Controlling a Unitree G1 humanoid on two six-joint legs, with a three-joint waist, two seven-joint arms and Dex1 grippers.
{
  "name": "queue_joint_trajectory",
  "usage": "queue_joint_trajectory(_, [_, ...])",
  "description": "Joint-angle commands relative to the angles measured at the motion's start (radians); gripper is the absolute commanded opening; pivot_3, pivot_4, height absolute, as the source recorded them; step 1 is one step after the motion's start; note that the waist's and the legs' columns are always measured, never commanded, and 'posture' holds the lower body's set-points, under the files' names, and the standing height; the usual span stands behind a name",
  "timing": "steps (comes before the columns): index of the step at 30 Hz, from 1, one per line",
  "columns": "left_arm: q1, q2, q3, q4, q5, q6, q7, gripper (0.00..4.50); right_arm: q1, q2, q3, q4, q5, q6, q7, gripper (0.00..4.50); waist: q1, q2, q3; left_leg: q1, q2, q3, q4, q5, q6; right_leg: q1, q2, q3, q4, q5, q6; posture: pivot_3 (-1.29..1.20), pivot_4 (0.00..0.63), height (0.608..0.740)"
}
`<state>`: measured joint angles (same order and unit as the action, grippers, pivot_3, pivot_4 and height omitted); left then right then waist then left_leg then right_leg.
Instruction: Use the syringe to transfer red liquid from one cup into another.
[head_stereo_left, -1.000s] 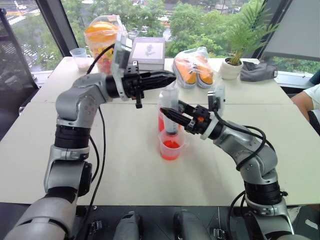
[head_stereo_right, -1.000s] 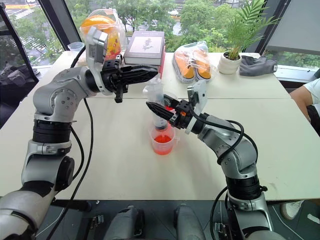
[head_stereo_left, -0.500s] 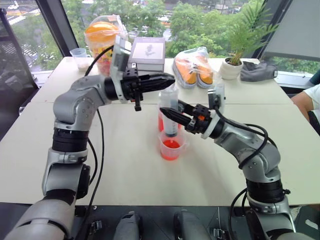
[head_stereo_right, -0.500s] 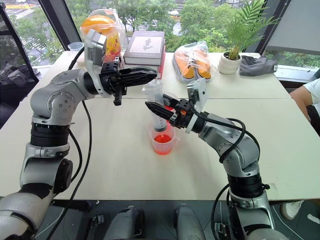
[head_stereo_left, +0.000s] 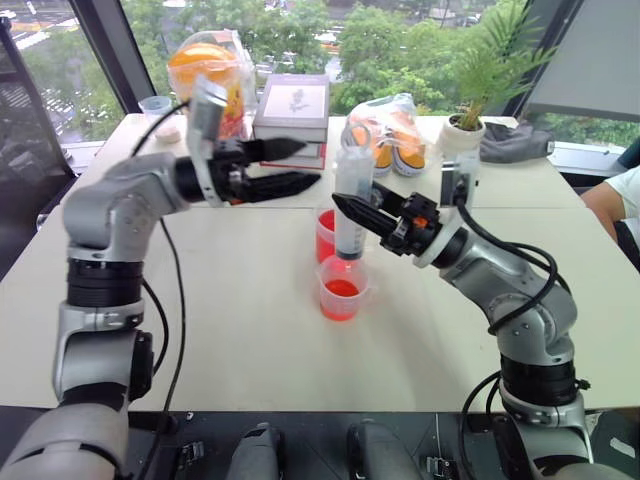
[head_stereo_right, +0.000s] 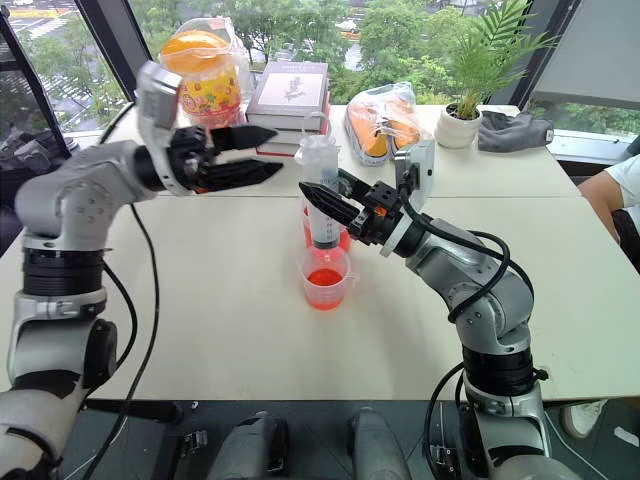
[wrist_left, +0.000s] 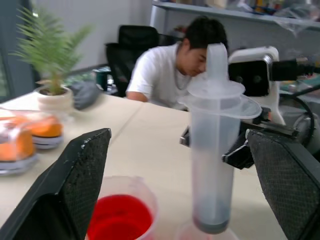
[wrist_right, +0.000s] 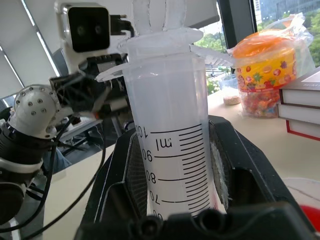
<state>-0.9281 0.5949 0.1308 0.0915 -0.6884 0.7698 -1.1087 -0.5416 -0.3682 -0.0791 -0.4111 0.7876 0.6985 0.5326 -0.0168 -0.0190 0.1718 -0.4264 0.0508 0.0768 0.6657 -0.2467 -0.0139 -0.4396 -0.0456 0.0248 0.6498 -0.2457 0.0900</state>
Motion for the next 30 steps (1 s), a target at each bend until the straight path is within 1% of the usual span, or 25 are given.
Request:
queue_joint_trajectory(1, [0.037,0.014,0.024,-0.053,-0.008,-0.021,0.017,4.47,-0.080,-0.018,-0.070,-0.006,0.074,0.034,-0.034,1.34,0.000,0.000,0.000,0.000,0.000,0.000,0.000,0.000,0.000,0.000,0.000,0.000,0.000,0.000,0.000,0.00,0.150,0.740])
queue_joint_trajectory(4, [0.088,0.015,0.023,-0.094,-0.006,-0.023,0.042,4.47,-0.188,-0.045,-0.143,0.081,0.115,0.105,-0.123,1.34,0.000,0.000,0.000,0.000,0.000,0.000,0.001,0.000,0.000,0.000,-0.001,0.000,0.000,0.000,0.000,0.00,0.150,0.740])
queue_joint_trajectory(6, [0.118,0.013,0.024,-0.118,-0.010,-0.024,0.060,4.47,-0.274,-0.103,-0.162,0.186,0.073,0.172,-0.189,1.34,0.001,0.000,0.000,0.000,0.000,0.000,0.001,0.000,0.000,0.000,-0.001,0.000,0.000,0.000,0.000,0.00,0.150,0.740])
queue_joint_trajectory(9, [0.163,0.014,0.017,-0.157,-0.005,-0.034,0.075,4.47,-0.392,-0.217,-0.144,0.365,0.004,0.291,-0.228,1.34,0.003,0.000,0.000,0.000,0.000,0.001,0.000,0.000,0.000,0.000,-0.001,0.000,-0.001,0.000,-0.001,0.00,0.150,0.740])
queue_joint_trajectory(12, [0.196,0.015,0.009,-0.185,-0.002,-0.042,0.083,4.47,-0.472,-0.312,-0.065,0.516,-0.080,0.417,-0.225,1.34,0.002,0.000,0.000,-0.001,0.000,0.001,-0.001,0.000,0.000,0.000,-0.001,0.000,-0.002,0.000,-0.001,0.00,0.150,0.740])
queue_joint_trajectory(16, [0.221,0.010,0.007,-0.206,-0.007,-0.043,0.095,4.47,-0.530,-0.415,0.110,0.658,-0.170,0.585,-0.120,1.34,-0.001,0.000,0.000,-0.001,0.000,0.002,-0.003,0.000,0.000,-0.002,-0.001,0.001,-0.003,0.000,-0.001,0.00,0.150,0.740])
queue_joint_trajectory(18, [0.227,0.006,0.011,-0.210,-0.011,-0.039,0.103,4.47,-0.545,-0.448,0.197,0.703,-0.209,0.623,-0.050,1.34,-0.003,0.000,0.000,-0.001,0.000,0.002,-0.003,0.000,0.001,-0.002,0.000,0.001,-0.003,0.000,-0.001,0.00,0.150,0.740])
queue_joint_trajectory(20, [0.232,0.004,0.015,-0.215,-0.017,-0.036,0.110,4.47,-0.557,-0.458,0.238,0.750,-0.243,0.630,-0.007,1.34,-0.003,0.000,0.000,-0.001,0.000,0.002,-0.003,0.000,0.001,-0.003,0.000,0.001,-0.003,0.000,-0.001,0.00,0.150,0.740])
queue_joint_trajectory(24, [0.243,-0.001,0.018,-0.225,-0.021,-0.037,0.126,4.47,-0.570,-0.419,0.273,0.892,-0.314,0.652,0.007,1.34,-0.002,0.000,0.000,-0.001,0.000,0.003,-0.003,0.000,0.001,-0.002,-0.001,0.001,-0.002,0.000,0.000,0.00,0.150,0.740])
queue_joint_trajectory(30, [0.257,-0.004,0.016,-0.241,-0.021,-0.036,0.143,4.47,-0.549,-0.356,0.264,1.002,-0.392,0.621,0.015,1.34,-0.002,0.000,0.000,-0.001,0.000,0.002,-0.003,0.000,0.001,-0.002,0.000,0.001,-0.002,0.000,0.000,0.00,0.150,0.740])
